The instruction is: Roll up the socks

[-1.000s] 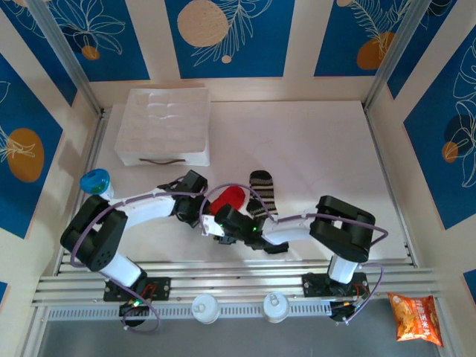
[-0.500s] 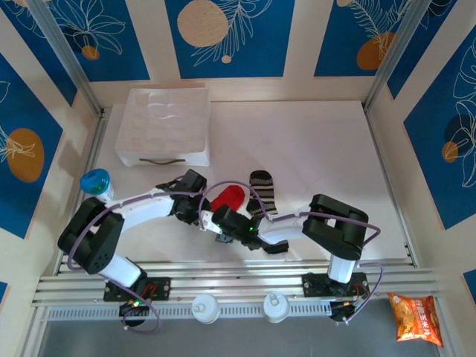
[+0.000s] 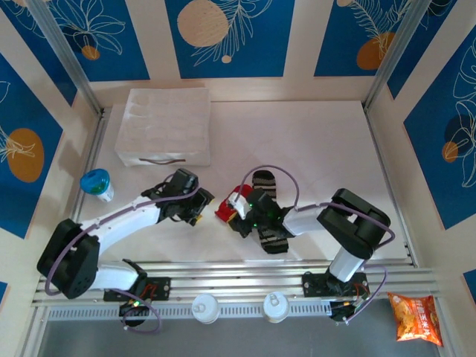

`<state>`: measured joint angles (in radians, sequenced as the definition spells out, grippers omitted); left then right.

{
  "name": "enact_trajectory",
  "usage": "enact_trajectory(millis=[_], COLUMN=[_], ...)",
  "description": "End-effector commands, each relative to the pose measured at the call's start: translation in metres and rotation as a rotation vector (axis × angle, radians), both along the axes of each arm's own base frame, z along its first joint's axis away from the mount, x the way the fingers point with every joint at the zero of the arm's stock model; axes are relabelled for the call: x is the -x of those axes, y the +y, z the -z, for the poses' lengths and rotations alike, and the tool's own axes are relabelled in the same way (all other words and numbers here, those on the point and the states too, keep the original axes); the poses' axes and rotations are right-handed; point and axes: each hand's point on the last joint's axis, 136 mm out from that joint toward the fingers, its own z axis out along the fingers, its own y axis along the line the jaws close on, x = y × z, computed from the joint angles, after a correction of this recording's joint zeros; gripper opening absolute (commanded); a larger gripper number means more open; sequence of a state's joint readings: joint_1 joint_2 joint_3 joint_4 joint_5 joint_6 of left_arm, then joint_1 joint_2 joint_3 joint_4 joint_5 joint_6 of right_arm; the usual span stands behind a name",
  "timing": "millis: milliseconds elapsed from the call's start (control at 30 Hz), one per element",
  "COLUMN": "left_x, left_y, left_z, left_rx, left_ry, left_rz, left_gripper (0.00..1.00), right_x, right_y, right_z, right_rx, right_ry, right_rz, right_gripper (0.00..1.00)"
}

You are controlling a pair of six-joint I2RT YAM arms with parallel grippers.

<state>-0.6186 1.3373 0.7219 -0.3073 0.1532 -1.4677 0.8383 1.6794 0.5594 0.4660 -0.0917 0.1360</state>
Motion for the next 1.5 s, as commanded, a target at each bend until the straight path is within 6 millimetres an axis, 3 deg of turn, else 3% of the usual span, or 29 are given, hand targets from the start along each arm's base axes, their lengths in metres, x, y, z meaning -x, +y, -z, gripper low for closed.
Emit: enact_trajectory(millis=[0,167,400,567,767,833,1067,1200,1267,1467], left_x=[-0.003,-0.006,-0.002,0.007,0.038,0.047,0.077,0.094,0.098,0.093], left_y=[-0.024,-0.045,-0.045,-0.042,-0.017,-0.008,0.041,0.062,0.063,0.069], left_z=[0.001,0.017,0.039,0.046,0.061,0.064,0.053,0.051,0.054,0.062], left_rx=[0.061,0.062,-0.010,-0.083,-0.223,-0.261,-0.402,-0.467,-0.470,-0.480], left_ry=[-0.014,0.014,0.076,0.155,0.344,0.389,0.488,0.566,0.604,0.687], left_rz=[0.057,0.107,0.116,0.140,0.146,0.137,-0.002,-0.082,-0.110,-0.161], left_gripper=[0.63,0.61,0.49,0.30,0.03,0.00,0.00,0.00,0.00,0.00], right_x=[0.038,0.035,0.034,0.032,0.027,0.025,0.035,0.028,0.025,0.042], right_y=[-0.014,-0.012,-0.003,-0.002,-0.003,-0.002,0.017,0.024,0.025,0.031], right_z=[0.031,0.027,0.023,0.026,0.032,0.030,0.009,-0.012,-0.023,-0.051], right_rx=[-0.013,-0.099,-0.109,-0.113,-0.059,-0.037,0.058,0.072,0.081,0.121], right_ry=[0.308,0.454,0.489,0.526,0.499,0.452,0.237,0.006,-0.133,-0.384], right_rz=[-0.038,-0.068,-0.134,-0.130,-0.132,-0.147,-0.322,-0.328,-0.309,-0.355], right_gripper=[0.00,0.00,0.00,0.00,0.00,0.00,0.19,0.41,0.59,0.63])
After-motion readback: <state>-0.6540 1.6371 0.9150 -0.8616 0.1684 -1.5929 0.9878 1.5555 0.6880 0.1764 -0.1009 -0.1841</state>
